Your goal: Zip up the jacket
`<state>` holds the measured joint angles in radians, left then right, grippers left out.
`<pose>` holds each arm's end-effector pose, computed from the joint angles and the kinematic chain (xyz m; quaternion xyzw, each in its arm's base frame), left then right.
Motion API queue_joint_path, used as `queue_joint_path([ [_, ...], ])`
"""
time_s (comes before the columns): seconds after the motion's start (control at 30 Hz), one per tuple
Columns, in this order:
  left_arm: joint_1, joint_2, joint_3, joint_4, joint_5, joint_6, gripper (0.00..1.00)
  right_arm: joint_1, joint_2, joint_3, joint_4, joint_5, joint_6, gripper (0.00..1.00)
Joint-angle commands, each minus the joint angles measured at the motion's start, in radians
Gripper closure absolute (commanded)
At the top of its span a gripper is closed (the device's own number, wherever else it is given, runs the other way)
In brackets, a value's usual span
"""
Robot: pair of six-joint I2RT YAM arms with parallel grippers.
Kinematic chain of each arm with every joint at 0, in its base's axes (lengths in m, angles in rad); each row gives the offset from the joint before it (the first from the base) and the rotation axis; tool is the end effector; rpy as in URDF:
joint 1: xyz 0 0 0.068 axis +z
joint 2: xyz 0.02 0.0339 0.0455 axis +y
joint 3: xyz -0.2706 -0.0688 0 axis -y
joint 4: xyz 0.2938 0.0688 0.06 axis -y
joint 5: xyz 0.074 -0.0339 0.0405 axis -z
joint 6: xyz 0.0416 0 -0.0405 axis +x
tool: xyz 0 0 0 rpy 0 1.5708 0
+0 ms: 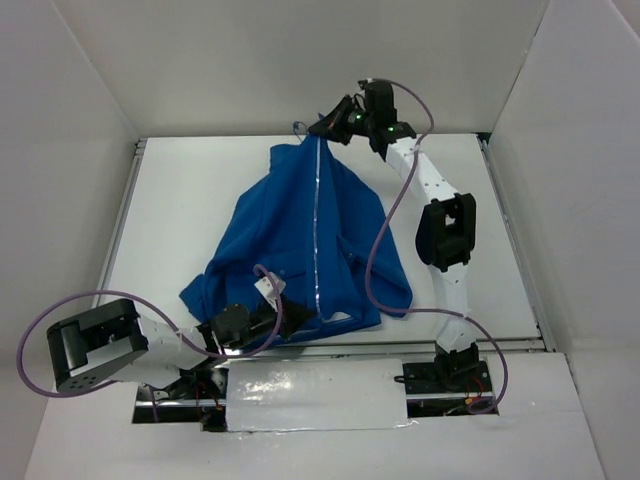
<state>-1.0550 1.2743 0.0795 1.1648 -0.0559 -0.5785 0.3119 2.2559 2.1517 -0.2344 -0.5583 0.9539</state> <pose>0.1106 -0.1903 0.1176 0.1504 0.7017 -0.4937 0.4912 0.5574 0.2029 0.3159 0.0964 0.7947 0.5099 0.3149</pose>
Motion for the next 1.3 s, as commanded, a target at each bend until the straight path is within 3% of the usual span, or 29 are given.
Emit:
queue_joint_path([
  [0.0,-0.034,0.039,-0.060,-0.018,-0.040,-0.020,1.00,-0.068,-0.039,0.215,0.069,0.037,-0.029,1.00],
  [0.37,-0.033,0.230,-0.023,-0.036,-0.225,-0.132,1.00,-0.181,-0.116,0.257,0.096,-0.014,-0.021,1.00],
  [0.6,-0.033,0.212,-0.041,-0.077,-0.297,-0.176,1.00,-0.191,-0.085,0.278,0.107,-0.064,-0.030,1.00],
  [0.8,-0.034,0.140,-0.024,-0.171,-0.291,-0.185,1.00,-0.192,-0.062,0.244,0.230,-0.210,0.025,1.00],
  [0.83,-0.034,0.116,-0.008,-0.195,-0.286,-0.188,1.00,-0.192,-0.058,0.243,0.231,-0.216,0.022,0.95],
  [0.9,-0.037,0.086,0.008,-0.256,-0.283,-0.184,0.86,-0.191,-0.058,0.238,0.210,-0.209,0.000,0.83],
  [0.93,-0.043,0.044,0.020,-0.287,-0.294,-0.193,0.78,-0.194,-0.068,0.238,0.192,-0.192,-0.030,0.68],
  [0.97,-0.046,0.018,0.022,-0.342,-0.304,-0.201,0.61,-0.192,-0.074,0.237,0.175,-0.175,-0.044,0.55],
  [1.03,-0.053,-0.067,0.026,-0.408,-0.343,-0.221,0.45,-0.197,-0.088,0.240,0.147,-0.138,-0.075,0.22],
  [1.07,-0.053,-0.105,0.026,-0.444,-0.357,-0.240,0.38,-0.200,-0.100,0.247,0.138,-0.132,-0.084,0.21],
  [1.17,-0.057,-0.271,0.043,-0.643,-0.413,-0.294,0.32,-0.209,-0.152,0.252,0.070,-0.065,-0.133,0.19],
  [1.2,-0.059,-0.365,0.071,-0.794,-0.455,-0.317,0.30,-0.209,-0.177,0.246,0.016,0.007,-0.156,0.17],
  [1.27,-0.060,-0.455,0.112,-0.971,-0.505,-0.388,0.21,-0.206,-0.274,0.209,-0.043,0.099,-0.219,0.04],
])
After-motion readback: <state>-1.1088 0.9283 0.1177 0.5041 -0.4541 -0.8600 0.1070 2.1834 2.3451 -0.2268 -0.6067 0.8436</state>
